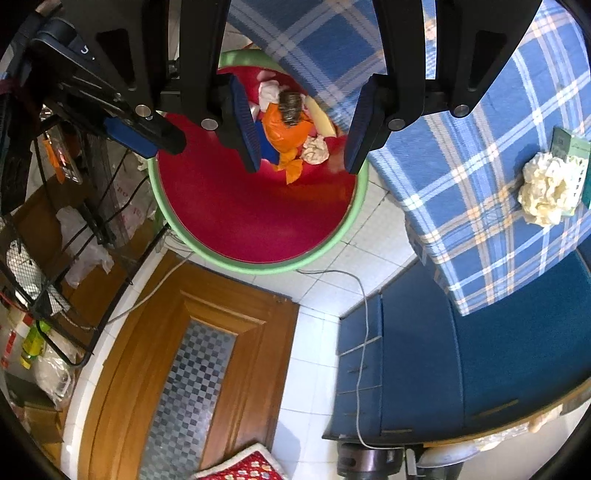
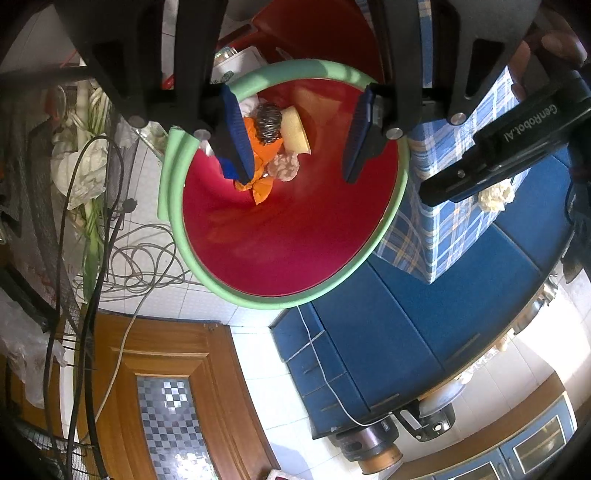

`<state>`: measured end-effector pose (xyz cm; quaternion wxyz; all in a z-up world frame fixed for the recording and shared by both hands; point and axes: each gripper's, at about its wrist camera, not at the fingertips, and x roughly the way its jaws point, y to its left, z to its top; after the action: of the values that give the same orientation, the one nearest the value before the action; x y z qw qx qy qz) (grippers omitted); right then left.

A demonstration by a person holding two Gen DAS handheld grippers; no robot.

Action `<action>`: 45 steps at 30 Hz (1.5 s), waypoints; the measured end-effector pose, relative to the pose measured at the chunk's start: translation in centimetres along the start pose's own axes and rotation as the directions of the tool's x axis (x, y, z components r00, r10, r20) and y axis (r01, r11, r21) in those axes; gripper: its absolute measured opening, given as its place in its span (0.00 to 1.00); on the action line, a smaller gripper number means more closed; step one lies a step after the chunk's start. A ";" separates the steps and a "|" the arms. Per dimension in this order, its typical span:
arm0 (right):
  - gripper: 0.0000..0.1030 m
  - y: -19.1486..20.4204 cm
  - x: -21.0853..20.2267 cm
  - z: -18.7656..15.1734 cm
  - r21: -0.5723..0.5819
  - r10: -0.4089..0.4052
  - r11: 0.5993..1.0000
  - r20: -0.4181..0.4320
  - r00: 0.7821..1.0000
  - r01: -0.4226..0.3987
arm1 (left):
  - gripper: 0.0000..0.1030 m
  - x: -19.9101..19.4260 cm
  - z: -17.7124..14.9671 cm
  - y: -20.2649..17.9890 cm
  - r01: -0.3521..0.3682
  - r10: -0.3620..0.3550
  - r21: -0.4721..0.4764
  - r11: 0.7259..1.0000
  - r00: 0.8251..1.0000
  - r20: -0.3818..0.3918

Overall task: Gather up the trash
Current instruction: 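Move both open tools back over the trash on the table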

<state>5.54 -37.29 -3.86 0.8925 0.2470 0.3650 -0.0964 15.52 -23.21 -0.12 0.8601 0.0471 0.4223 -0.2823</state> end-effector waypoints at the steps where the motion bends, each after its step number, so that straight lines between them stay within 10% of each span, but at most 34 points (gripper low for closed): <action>1: 0.50 0.1 0.0 0.0 -0.002 0.002 1.000 0.002 1.000 -0.002 | 0.47 -0.2 0.0 0.2 -0.003 0.003 -0.004 1.000 1.000 0.003; 22: 0.54 4.6 -0.6 -0.3 -0.087 0.057 0.995 0.008 0.998 -0.056 | 0.47 -6.9 -1.9 9.8 -0.159 0.176 -0.200 0.967 0.982 0.070; 45: 0.64 14.6 1.1 -0.6 -0.277 0.137 0.950 -0.044 0.990 -0.143 | 0.49 -11.4 -6.8 23.1 -0.330 0.387 -0.477 0.815 0.922 0.023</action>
<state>11.11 -24.42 0.39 0.9184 0.1452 0.3672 0.0225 17.34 3.35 0.47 0.9074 -0.0979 0.4087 -0.0080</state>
